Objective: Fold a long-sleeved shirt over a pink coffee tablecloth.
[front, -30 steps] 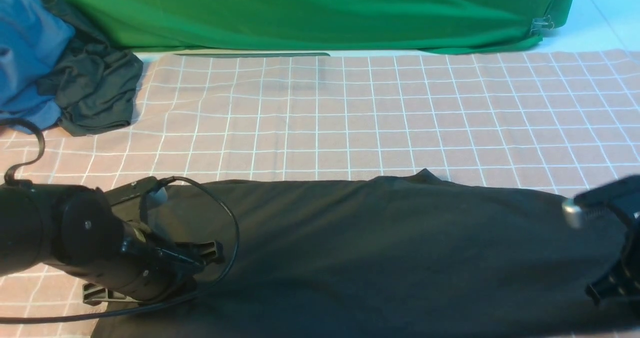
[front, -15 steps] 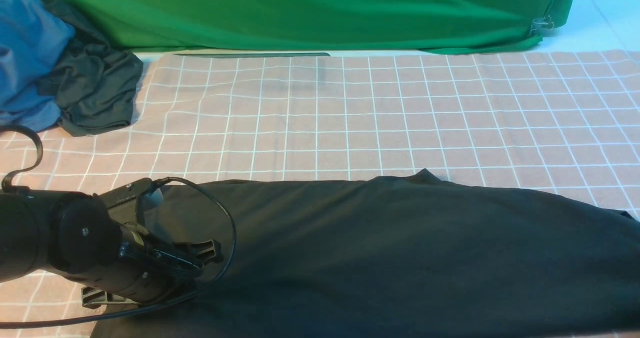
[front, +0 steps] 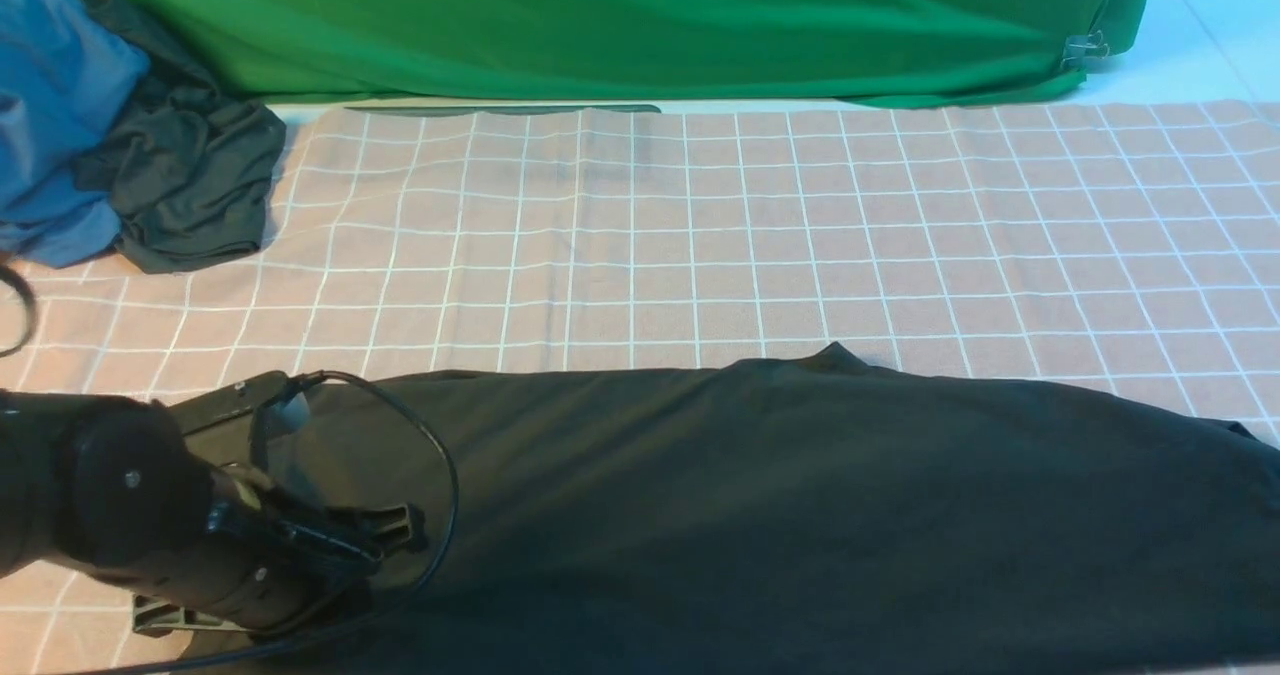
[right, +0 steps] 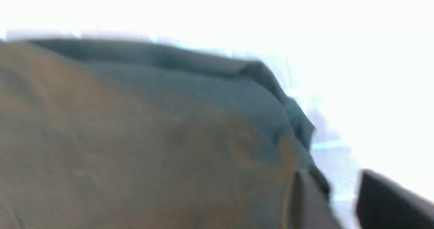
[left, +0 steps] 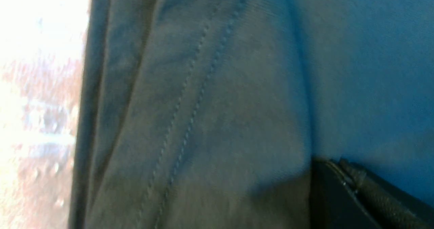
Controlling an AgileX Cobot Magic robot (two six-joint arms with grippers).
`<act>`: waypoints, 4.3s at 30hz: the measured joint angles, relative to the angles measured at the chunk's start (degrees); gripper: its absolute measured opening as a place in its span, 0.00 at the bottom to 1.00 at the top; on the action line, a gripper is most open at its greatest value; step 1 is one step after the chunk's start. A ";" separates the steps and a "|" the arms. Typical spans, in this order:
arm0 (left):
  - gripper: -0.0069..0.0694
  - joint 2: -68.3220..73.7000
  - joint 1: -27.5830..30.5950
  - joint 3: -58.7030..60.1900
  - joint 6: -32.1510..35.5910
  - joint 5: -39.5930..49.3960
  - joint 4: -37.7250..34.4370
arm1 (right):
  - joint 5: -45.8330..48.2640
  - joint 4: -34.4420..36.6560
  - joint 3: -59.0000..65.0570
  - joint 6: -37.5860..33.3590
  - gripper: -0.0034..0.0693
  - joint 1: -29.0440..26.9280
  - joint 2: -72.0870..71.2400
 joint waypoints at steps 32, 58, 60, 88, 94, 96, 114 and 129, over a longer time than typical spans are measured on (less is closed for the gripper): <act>0.11 -6.79 0.06 -8.19 3.96 10.71 0.04 | 8.50 3.78 -6.29 -4.33 0.18 -0.44 18.85; 0.11 -17.85 0.06 -32.34 -2.45 29.40 15.74 | 9.17 30.94 -28.53 4.27 0.18 35.73 2.90; 0.11 -19.00 0.09 -32.61 -2.89 30.31 17.44 | 6.70 32.93 -28.91 5.05 0.18 38.75 4.70; 0.11 -23.39 0.09 -32.89 -8.36 33.18 23.34 | -27.04 52.44 -29.05 -1.20 0.18 64.88 29.05; 0.11 -23.39 0.09 -32.89 -8.36 33.22 23.34 | -33.42 55.00 -29.77 -1.20 0.34 66.56 31.78; 0.11 -23.39 0.09 -32.89 -8.42 33.22 23.28 | -33.63 55.58 -30.51 -1.20 0.43 66.56 32.58; 0.11 -17.79 0.09 -32.96 -5.50 35.77 9.43 | 14.42 22.19 -49.75 -8.72 0.10 50.53 29.03; 0.11 6.82 -2.98 -32.96 8.41 27.52 -7.94 | 15.48 14.44 -30.37 -9.87 0.10 31.14 5.03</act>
